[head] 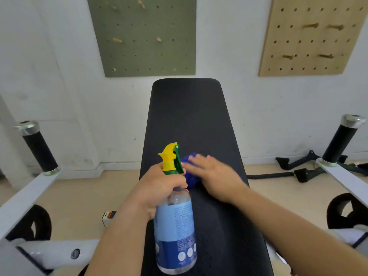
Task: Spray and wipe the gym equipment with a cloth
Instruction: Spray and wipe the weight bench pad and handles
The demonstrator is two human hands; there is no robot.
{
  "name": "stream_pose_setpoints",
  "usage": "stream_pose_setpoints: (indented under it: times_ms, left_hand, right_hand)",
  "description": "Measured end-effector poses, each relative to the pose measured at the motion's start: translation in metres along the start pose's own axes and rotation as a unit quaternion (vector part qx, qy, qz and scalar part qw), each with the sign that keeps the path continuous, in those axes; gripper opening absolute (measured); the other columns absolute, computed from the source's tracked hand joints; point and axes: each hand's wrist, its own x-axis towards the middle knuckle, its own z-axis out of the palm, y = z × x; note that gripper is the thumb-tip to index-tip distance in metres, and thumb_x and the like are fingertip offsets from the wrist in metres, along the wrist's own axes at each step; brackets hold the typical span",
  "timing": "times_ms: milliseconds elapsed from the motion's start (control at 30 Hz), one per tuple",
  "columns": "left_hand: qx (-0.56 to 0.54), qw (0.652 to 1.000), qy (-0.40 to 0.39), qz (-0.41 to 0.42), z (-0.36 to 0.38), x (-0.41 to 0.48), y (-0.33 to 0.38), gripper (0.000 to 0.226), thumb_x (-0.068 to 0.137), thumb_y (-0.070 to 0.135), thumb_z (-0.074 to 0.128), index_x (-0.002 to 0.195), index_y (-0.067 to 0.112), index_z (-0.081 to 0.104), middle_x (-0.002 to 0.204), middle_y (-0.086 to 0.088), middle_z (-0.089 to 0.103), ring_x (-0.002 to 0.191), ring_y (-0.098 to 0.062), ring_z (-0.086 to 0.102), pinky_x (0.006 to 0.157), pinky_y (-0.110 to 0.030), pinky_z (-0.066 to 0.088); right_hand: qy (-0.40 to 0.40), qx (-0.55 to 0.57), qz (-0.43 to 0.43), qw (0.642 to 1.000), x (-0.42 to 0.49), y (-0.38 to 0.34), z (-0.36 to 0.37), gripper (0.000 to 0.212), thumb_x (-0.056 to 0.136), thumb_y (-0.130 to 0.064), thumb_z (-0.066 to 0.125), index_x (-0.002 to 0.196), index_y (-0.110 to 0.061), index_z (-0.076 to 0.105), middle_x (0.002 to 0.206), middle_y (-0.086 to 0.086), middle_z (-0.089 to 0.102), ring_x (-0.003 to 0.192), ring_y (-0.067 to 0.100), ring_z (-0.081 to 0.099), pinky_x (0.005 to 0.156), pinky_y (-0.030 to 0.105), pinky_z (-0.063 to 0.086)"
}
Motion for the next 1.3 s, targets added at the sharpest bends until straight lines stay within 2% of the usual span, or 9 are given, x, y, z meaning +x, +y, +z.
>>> stream_pose_setpoints:
  times_ms: [133, 200, 267, 467, 667, 867, 967, 1067, 1300]
  left_hand:
    - [-0.023, 0.999, 0.024, 0.001, -0.014, -0.002, -0.003, 0.049, 0.053, 0.006, 0.069, 0.102, 0.005, 0.070, 0.111, -0.024, 0.072, 0.080, -0.034, 0.068, 0.081, -0.047, 0.057]
    - [-0.029, 0.999, 0.030, 0.006, -0.020, -0.002, -0.004, 0.050, 0.053, 0.006, 0.069, 0.103, 0.004, 0.070, 0.114, -0.023, 0.071, 0.080, -0.033, 0.068, 0.085, -0.050, 0.058]
    - [-0.035, 0.998, 0.041, 0.008, -0.024, 0.002, -0.004, 0.049, 0.052, 0.006, 0.069, 0.101, 0.004, 0.069, 0.112, -0.024, 0.071, 0.080, -0.033, 0.067, 0.084, -0.049, 0.058]
    - [-0.011, 0.998, 0.061, 0.013, -0.042, 0.009, -0.006, 0.023, 0.055, 0.004, 0.071, 0.077, 0.011, 0.067, 0.076, -0.020, 0.067, 0.071, -0.030, 0.063, 0.070, -0.040, 0.052]
    - [0.017, 1.000, 0.007, -0.016, -0.034, 0.003, -0.016, 0.046, 0.050, 0.007, 0.069, 0.096, 0.011, 0.070, 0.117, -0.024, 0.069, 0.080, -0.031, 0.065, 0.080, -0.044, 0.053]
    - [0.055, 0.998, 0.013, -0.032, -0.030, -0.016, -0.019, 0.051, 0.051, 0.008, 0.067, 0.102, 0.003, 0.068, 0.086, -0.019, 0.069, 0.078, -0.028, 0.064, 0.077, -0.041, 0.050]
    - [0.049, 0.998, 0.007, -0.042, -0.026, -0.030, -0.022, 0.050, 0.045, 0.009, 0.071, 0.095, 0.011, 0.068, 0.082, -0.015, 0.065, 0.080, -0.032, 0.063, 0.080, -0.046, 0.052]
    - [0.047, 0.998, 0.004, -0.050, -0.023, -0.044, -0.027, 0.047, 0.047, 0.008, 0.071, 0.094, 0.015, 0.066, 0.086, -0.013, 0.065, 0.082, -0.033, 0.064, 0.083, -0.049, 0.053]
    - [0.038, 0.996, -0.016, -0.076, -0.018, -0.065, -0.046, 0.046, 0.053, -0.001, 0.067, 0.098, 0.012, 0.068, 0.092, -0.011, 0.069, 0.078, -0.031, 0.065, 0.078, -0.043, 0.054]
  right_hand:
    - [0.033, 0.037, 0.322, 0.945, 0.030, 0.055, -0.023, 0.060, 0.095, -0.010, 0.036, 0.152, -0.028, 0.036, 0.160, 0.002, 0.033, 0.145, 0.026, 0.032, 0.113, 0.040, 0.033]
    - [0.070, 0.033, 0.395, 0.915, 0.042, 0.040, -0.021, 0.057, 0.095, -0.006, 0.040, 0.150, -0.018, 0.036, 0.156, 0.009, 0.036, 0.141, 0.032, 0.036, 0.107, 0.042, 0.036]
    - [0.087, 0.018, 0.353, 0.931, 0.051, 0.000, -0.008, 0.057, 0.092, -0.004, 0.043, 0.149, -0.013, 0.036, 0.154, 0.014, 0.037, 0.138, 0.035, 0.037, 0.107, 0.043, 0.036]
    - [-0.050, 0.040, 0.053, 0.997, 0.048, -0.055, 0.000, 0.062, 0.097, -0.009, 0.043, 0.155, -0.026, 0.031, 0.163, -0.002, 0.025, 0.150, 0.018, 0.024, 0.119, 0.034, 0.026]
    - [0.035, 0.027, 0.357, 0.933, 0.022, 0.006, -0.025, 0.061, 0.092, -0.004, 0.043, 0.150, -0.024, 0.041, 0.160, 0.003, 0.035, 0.139, 0.028, 0.042, 0.104, 0.038, 0.039]
    - [0.005, 0.164, 0.149, 0.975, -0.038, -0.066, -0.011, 0.064, 0.085, 0.003, 0.051, 0.143, -0.024, 0.053, 0.150, -0.001, 0.048, 0.141, 0.016, 0.042, 0.114, 0.031, 0.035]
    - [0.172, 0.261, 0.323, 0.894, -0.072, -0.077, -0.016, 0.056, 0.085, 0.006, 0.056, 0.134, -0.021, 0.063, 0.132, 0.002, 0.065, 0.123, 0.020, 0.059, 0.104, 0.020, 0.038]
    - [0.256, 0.304, 0.466, 0.790, -0.089, -0.076, -0.035, 0.053, 0.089, 0.001, 0.053, 0.135, -0.022, 0.061, 0.111, 0.007, 0.071, 0.098, 0.025, 0.064, 0.099, 0.036, 0.047]
    - [0.351, 0.400, 0.468, 0.705, -0.103, -0.061, -0.080, 0.050, 0.092, -0.003, 0.052, 0.133, -0.029, 0.062, 0.118, -0.011, 0.070, 0.107, 0.009, 0.065, 0.103, 0.042, 0.050]
